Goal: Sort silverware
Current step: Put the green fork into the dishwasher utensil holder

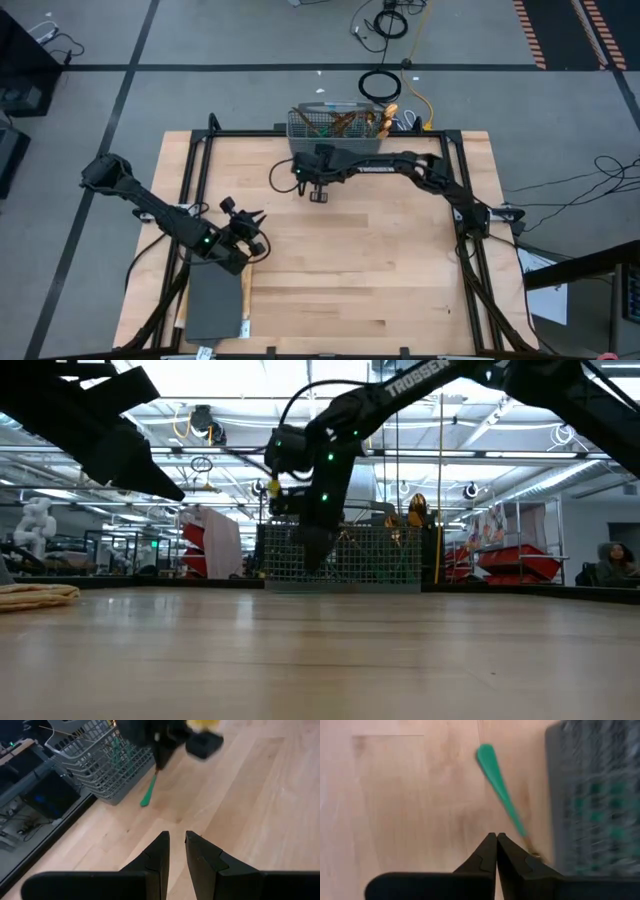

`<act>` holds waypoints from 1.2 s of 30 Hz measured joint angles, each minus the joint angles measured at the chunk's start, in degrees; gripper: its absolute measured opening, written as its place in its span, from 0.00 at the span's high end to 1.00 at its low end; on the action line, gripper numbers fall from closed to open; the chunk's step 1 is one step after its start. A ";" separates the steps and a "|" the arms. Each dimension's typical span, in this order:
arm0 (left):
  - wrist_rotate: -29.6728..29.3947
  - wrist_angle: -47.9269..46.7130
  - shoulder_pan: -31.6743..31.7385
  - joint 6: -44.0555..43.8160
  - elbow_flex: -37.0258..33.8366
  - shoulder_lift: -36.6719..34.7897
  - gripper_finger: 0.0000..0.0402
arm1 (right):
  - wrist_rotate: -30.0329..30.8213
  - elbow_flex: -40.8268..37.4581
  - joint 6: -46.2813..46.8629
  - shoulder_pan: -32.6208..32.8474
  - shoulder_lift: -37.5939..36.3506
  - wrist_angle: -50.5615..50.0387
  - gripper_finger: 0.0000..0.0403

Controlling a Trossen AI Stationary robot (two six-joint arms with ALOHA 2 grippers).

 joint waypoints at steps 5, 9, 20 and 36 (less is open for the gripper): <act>-1.87 0.57 1.45 -0.01 0.00 0.00 0.82 | 4.11 -0.06 9.79 1.74 1.44 4.10 1.00; -2.26 0.49 2.70 -0.11 0.00 0.00 0.82 | 3.29 -0.02 14.79 1.59 2.45 9.28 1.00; -2.16 0.89 3.25 -0.14 0.00 0.01 0.82 | 3.09 -0.07 21.96 1.64 5.78 15.41 1.00; -0.21 1.10 3.14 -0.16 -0.02 0.02 0.82 | 0.17 3.27 37.23 1.47 5.97 16.98 1.00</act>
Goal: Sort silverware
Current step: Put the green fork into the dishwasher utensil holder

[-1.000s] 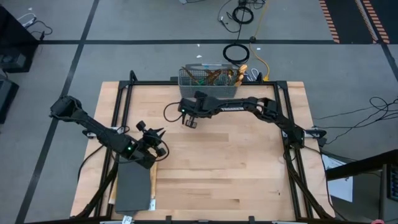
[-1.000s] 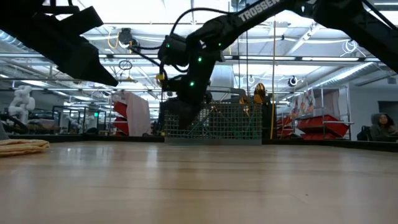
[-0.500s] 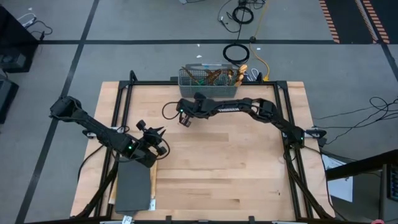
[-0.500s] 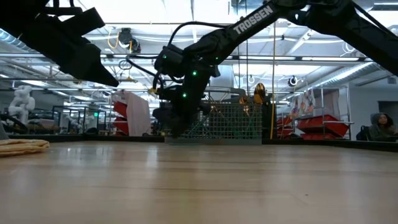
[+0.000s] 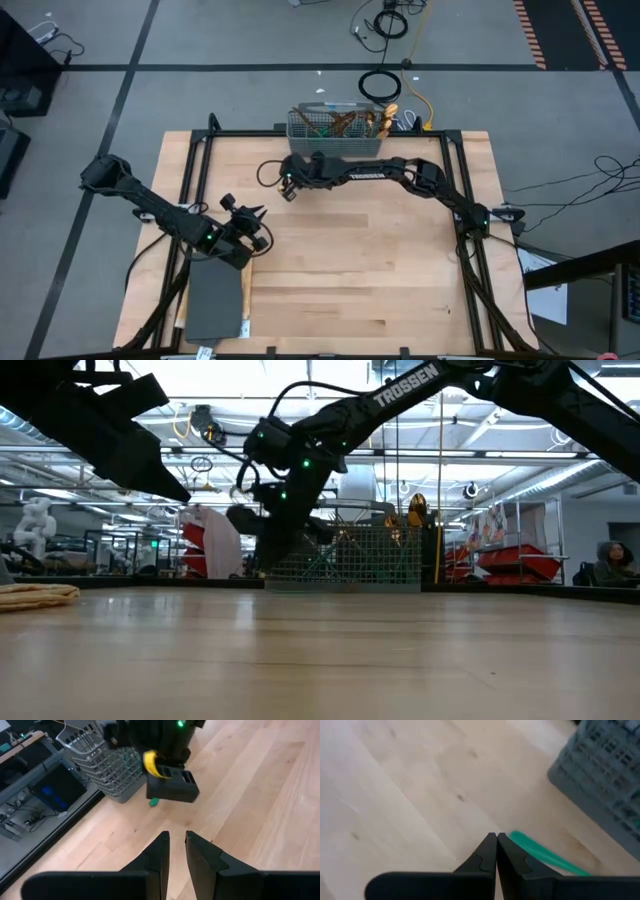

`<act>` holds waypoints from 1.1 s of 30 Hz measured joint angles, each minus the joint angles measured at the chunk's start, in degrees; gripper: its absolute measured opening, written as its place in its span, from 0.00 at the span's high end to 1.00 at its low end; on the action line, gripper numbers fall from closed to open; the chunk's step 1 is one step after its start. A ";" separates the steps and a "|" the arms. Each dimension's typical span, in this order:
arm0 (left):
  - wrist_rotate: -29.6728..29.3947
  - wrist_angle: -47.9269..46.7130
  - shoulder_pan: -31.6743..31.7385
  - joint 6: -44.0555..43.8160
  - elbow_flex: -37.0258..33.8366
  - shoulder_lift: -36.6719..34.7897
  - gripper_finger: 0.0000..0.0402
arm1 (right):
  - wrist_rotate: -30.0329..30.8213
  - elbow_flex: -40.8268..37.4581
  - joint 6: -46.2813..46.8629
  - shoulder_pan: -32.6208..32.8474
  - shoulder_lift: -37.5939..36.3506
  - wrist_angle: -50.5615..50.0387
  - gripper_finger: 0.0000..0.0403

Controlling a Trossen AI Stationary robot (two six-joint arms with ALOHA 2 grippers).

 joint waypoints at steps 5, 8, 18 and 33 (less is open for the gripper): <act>2.23 0.39 0.00 0.02 0.00 0.00 0.82 | -1.40 0.90 2.47 -0.38 -0.11 0.09 1.00; 2.54 0.40 0.00 0.02 0.00 0.00 0.82 | -1.62 0.86 3.71 -0.92 -0.07 -0.97 1.00; 2.54 1.32 0.00 0.01 0.00 -0.01 0.82 | -1.30 0.86 10.16 -1.95 -0.07 -11.26 1.00; 0.18 13.78 6.34 14.39 -0.05 0.00 0.82 | -0.13 0.78 9.97 5.40 -0.96 -29.92 1.00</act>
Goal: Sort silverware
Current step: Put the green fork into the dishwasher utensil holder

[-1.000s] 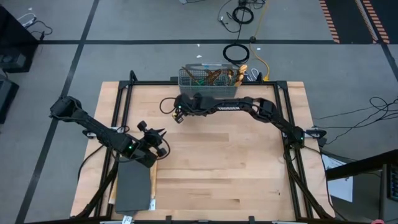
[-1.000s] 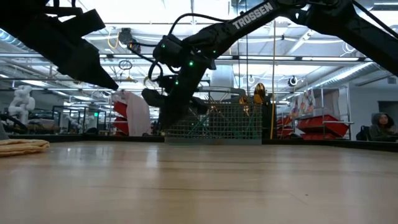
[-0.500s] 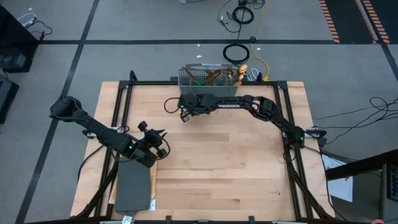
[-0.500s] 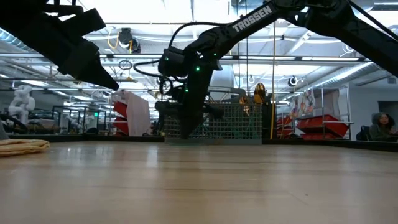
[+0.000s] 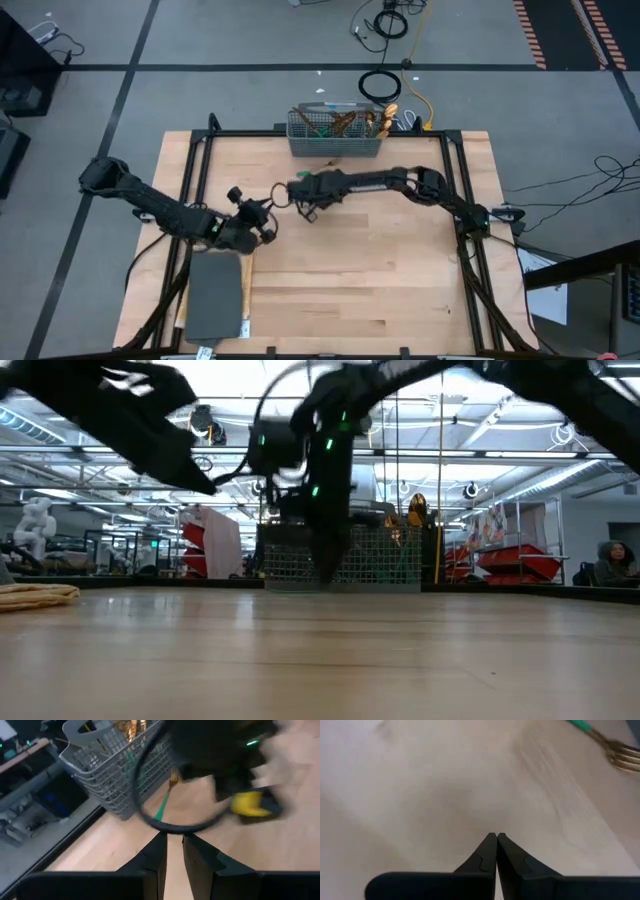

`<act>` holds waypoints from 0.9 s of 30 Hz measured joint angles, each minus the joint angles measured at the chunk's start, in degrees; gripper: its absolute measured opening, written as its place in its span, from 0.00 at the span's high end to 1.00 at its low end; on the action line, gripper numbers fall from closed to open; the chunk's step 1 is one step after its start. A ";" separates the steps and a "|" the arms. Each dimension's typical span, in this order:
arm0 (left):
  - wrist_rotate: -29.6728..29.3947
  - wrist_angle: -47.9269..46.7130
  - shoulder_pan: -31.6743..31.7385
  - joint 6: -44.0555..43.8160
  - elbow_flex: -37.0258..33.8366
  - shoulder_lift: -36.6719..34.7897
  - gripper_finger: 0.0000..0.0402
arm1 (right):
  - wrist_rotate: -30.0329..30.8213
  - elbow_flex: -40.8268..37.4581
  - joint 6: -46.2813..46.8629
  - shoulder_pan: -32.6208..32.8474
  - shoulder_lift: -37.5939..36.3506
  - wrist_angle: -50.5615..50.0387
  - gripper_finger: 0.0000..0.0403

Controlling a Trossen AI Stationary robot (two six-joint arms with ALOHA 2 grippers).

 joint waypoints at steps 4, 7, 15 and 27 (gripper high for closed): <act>6.11 5.85 8.48 4.64 -0.10 0.02 0.85 | 6.01 0.06 1.71 6.73 -4.03 -8.43 1.00; 10.45 7.28 14.02 6.50 0.03 0.00 0.93 | 9.93 0.01 6.79 13.55 -7.96 -20.70 1.00; 29.05 29.72 29.85 13.33 -3.28 2.56 0.99 | 17.31 -0.36 21.07 28.66 -21.39 -31.42 1.00; 41.48 47.04 43.76 8.50 -3.84 19.36 1.00 | 32.75 -0.36 32.11 46.95 -31.45 -31.41 1.00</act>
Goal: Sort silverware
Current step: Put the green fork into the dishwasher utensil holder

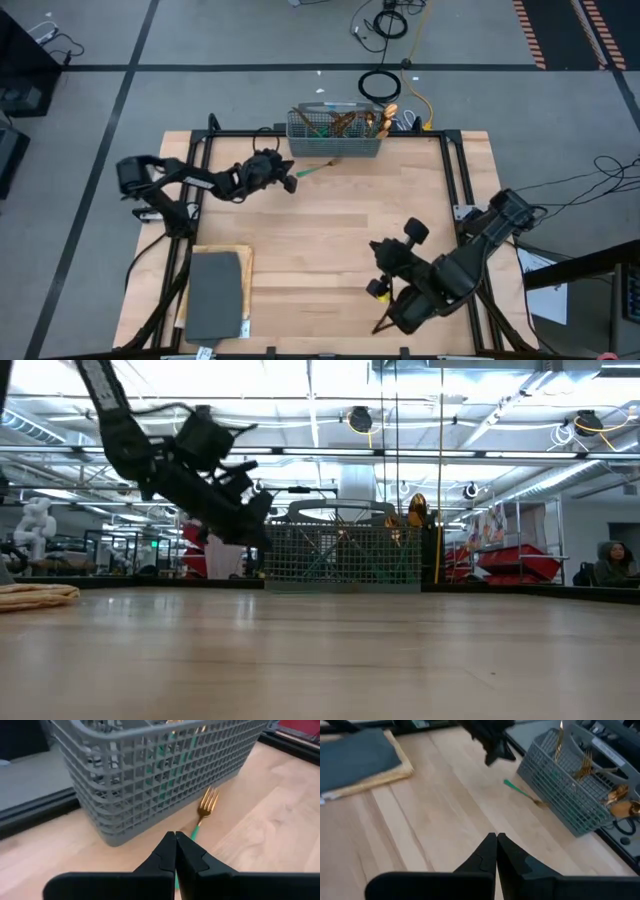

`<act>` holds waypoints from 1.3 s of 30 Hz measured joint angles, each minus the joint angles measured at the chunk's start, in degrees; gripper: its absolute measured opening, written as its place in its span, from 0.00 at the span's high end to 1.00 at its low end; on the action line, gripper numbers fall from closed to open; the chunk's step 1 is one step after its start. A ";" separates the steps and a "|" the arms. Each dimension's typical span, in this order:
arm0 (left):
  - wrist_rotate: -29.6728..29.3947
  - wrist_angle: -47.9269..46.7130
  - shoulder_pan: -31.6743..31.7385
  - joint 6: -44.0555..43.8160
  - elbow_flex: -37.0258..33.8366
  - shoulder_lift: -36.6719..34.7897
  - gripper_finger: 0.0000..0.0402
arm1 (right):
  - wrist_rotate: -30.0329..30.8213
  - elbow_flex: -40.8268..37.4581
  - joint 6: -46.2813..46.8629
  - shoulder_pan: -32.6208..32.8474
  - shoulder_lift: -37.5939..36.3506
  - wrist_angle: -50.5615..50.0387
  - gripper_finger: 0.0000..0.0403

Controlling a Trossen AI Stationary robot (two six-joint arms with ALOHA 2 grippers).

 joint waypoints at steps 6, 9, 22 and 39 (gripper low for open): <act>2.90 4.80 1.57 -0.41 2.51 8.51 1.00 | 2.13 0.00 0.69 1.88 0.56 1.06 1.00; 3.32 4.67 1.67 -0.43 4.25 11.70 1.00 | 2.06 0.00 0.60 1.82 0.55 2.14 1.00; 7.34 1.88 1.34 -2.63 10.29 21.98 1.00 | 1.78 0.00 -11.32 1.88 0.57 13.27 1.00; 33.92 2.41 -11.71 -4.47 9.81 20.23 1.00 | 3.15 -0.68 -19.12 -1.76 0.57 10.73 1.00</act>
